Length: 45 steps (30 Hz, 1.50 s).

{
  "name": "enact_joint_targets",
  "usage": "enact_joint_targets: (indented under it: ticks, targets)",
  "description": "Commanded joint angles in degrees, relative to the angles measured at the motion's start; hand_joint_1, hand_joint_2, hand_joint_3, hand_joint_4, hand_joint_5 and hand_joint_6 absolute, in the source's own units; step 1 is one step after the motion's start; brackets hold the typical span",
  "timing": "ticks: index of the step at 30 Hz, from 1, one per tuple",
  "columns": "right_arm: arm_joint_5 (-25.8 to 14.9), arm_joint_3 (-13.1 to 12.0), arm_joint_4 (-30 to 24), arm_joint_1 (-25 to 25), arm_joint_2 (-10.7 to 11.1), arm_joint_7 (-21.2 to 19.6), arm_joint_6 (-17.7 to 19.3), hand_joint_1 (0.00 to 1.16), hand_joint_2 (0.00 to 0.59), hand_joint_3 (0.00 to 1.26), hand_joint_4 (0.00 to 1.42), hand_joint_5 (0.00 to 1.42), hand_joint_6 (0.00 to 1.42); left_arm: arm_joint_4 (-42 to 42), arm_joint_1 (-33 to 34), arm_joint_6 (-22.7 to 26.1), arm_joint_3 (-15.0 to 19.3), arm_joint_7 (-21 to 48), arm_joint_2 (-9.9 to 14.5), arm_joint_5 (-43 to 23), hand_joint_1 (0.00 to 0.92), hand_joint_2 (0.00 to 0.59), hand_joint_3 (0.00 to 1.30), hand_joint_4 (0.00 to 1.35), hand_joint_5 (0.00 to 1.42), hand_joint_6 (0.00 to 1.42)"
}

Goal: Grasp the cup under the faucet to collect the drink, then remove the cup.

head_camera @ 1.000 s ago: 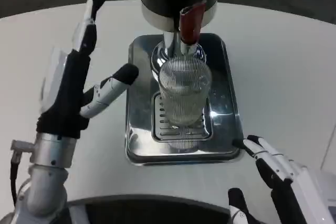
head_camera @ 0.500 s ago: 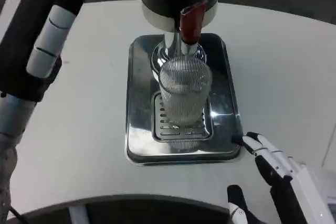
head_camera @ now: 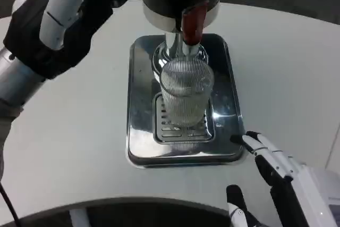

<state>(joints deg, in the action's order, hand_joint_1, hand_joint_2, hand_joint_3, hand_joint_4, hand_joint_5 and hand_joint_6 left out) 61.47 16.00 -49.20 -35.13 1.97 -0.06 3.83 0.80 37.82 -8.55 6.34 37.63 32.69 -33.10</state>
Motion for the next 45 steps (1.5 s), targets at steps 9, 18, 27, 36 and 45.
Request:
enact_joint_targets:
  ticks: [9, 18, 27, 36, 45]
  targets:
    - [-0.6, -0.47, -0.86, -1.45, -0.46, -0.48, -0.21, 0.54, 0.518, 0.21, 0.13, 0.22, 0.25, -8.21, 7.45, 9.77, -1.36, 5.55, -5.16, 1.87, 0.0, 0.1, 0.0, 0.0, 0.0, 0.0]
    - [-1.02, -1.06, -0.97, -0.99, -0.76, -0.21, -0.23, 0.53, 0.517, 0.21, 0.14, 0.22, 0.26, -12.47, 8.82, 9.62, -2.97, 8.83, -7.26, 6.0, 0.0, 0.093, 0.0, 0.0, 0.0, 0.0]
    - [-1.36, -1.38, -1.21, -1.55, -0.82, 0.03, -0.02, 0.53, 0.52, 0.21, 0.14, 0.22, 0.27, -13.37, 9.74, 5.69, -4.59, 11.87, -7.36, 11.53, 0.0, 0.087, 0.0, 0.0, 0.0, 0.0]
    - [-1.5, -1.05, -1.52, -2.87, -1.08, -0.49, 0.23, 0.53, 0.524, 0.21, 0.14, 0.22, 0.27, -11.63, 9.0, 2.43, -6.6, 14.12, -5.57, 15.69, 0.0, 0.083, 0.0, 0.0, 0.0, 0.0]
    - [-2.06, -0.95, -1.57, -3.65, -1.02, -0.86, 0.58, 0.54, 0.525, 0.21, 0.14, 0.22, 0.27, -8.42, 7.88, -10.58, -8.78, 13.13, -1.47, 25.94, 0.0, 0.084, 0.0, 0.0, 0.0, 0.0]
